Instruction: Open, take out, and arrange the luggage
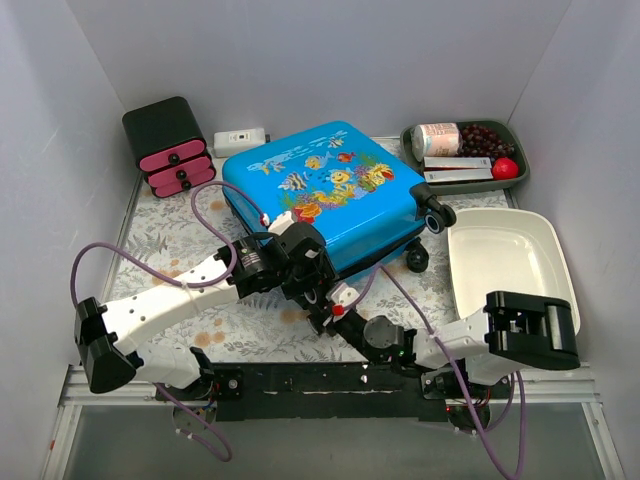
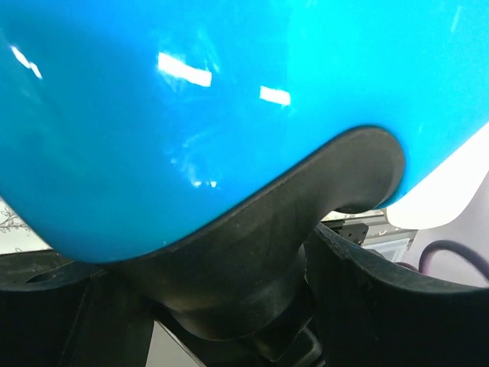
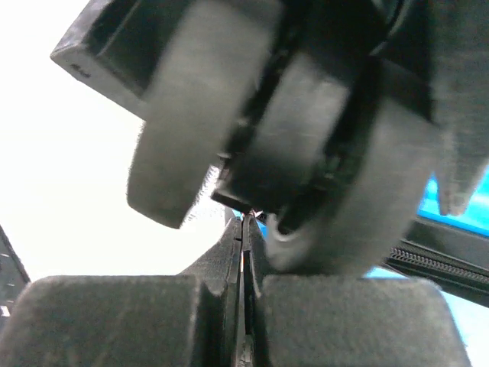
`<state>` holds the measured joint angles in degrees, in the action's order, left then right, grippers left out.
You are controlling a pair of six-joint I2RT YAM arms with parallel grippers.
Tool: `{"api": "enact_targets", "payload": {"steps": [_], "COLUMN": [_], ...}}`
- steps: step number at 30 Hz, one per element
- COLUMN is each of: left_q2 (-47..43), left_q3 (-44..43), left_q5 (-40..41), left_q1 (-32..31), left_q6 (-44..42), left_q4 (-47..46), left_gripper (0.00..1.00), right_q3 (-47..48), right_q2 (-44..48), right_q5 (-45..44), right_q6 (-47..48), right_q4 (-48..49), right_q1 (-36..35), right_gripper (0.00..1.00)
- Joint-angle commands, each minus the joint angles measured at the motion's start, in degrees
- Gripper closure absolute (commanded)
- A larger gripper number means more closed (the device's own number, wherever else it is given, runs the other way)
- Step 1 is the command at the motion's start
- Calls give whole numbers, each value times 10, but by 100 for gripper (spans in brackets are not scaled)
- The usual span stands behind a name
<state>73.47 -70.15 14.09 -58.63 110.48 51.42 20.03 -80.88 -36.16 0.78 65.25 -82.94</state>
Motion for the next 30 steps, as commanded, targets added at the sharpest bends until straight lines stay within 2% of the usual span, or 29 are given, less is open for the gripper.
{"api": "enact_targets", "payload": {"steps": [1, 9, 14, 20, 22, 26, 30], "left_q2": [-18, -1, 35, 57, 59, 56, 55], "left_q3": [-59, -68, -121, -146, -152, -151, -152], "left_q5": [2, 42, 63, 83, 87, 91, 92], "left_q1": [-8, -42, -61, -84, -88, -98, -110], "left_q6": [81, 125, 132, 142, 141, 149, 148], "left_q4": [-206, -201, -172, -154, -149, -149, -140], "left_gripper": [100, 100, 100, 100, 100, 100, 100], "right_q3": [32, 84, 150, 199, 233, 295, 345], "right_q2": [-25, -96, -174, -215, -222, -265, -317], "right_q5": [-2, -27, -25, -26, -30, -36, -68], "right_q6": [119, 213, 303, 347, 354, 403, 483], "right_q4": [225, 252, 254, 211, 152, 96, 117], "right_q1": [-70, -86, -103, -117, -119, -118, -111], "right_gripper": [99, 99, 99, 99, 99, 99, 99]}}
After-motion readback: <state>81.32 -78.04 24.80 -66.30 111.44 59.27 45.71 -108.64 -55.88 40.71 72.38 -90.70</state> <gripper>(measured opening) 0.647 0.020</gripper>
